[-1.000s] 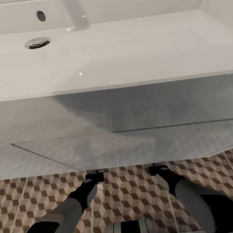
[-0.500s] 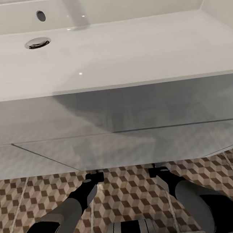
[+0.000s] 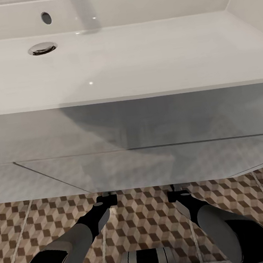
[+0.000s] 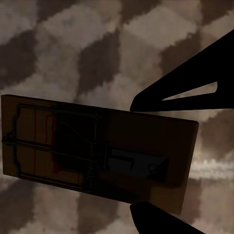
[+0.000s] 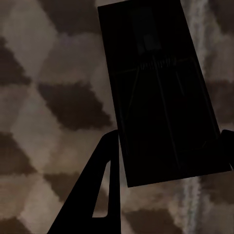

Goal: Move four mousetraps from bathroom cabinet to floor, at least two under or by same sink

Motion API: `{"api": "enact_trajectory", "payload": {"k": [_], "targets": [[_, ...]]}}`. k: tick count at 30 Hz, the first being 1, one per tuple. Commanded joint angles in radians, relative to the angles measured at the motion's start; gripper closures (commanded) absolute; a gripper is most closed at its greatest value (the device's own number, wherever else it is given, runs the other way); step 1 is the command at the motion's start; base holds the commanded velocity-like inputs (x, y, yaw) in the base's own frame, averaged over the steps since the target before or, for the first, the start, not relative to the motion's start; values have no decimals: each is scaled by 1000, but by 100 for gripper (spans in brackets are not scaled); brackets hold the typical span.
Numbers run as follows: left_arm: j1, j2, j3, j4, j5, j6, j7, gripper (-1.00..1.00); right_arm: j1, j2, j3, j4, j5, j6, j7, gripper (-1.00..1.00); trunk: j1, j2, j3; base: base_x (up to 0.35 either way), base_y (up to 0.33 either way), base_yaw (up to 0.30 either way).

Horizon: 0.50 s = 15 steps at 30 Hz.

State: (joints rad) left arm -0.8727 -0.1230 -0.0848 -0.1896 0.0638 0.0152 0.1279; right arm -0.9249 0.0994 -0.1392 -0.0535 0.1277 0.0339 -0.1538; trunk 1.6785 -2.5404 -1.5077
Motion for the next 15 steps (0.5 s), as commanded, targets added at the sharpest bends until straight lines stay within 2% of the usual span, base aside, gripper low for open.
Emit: {"api": "enact_trajectory", "payload": {"k": [1, 15], "targets": [[0, 0, -9, -1, 7, 2, 6, 100, 0, 0, -8, -1, 9, 3, -3, 100, 0, 0, -1, 0, 0, 0], [0, 0, -9, -1, 7, 1, 6, 100, 0, -4, -9, 1, 7, 3, 18, 100, 0, 0, -1, 0, 0, 0]]}}
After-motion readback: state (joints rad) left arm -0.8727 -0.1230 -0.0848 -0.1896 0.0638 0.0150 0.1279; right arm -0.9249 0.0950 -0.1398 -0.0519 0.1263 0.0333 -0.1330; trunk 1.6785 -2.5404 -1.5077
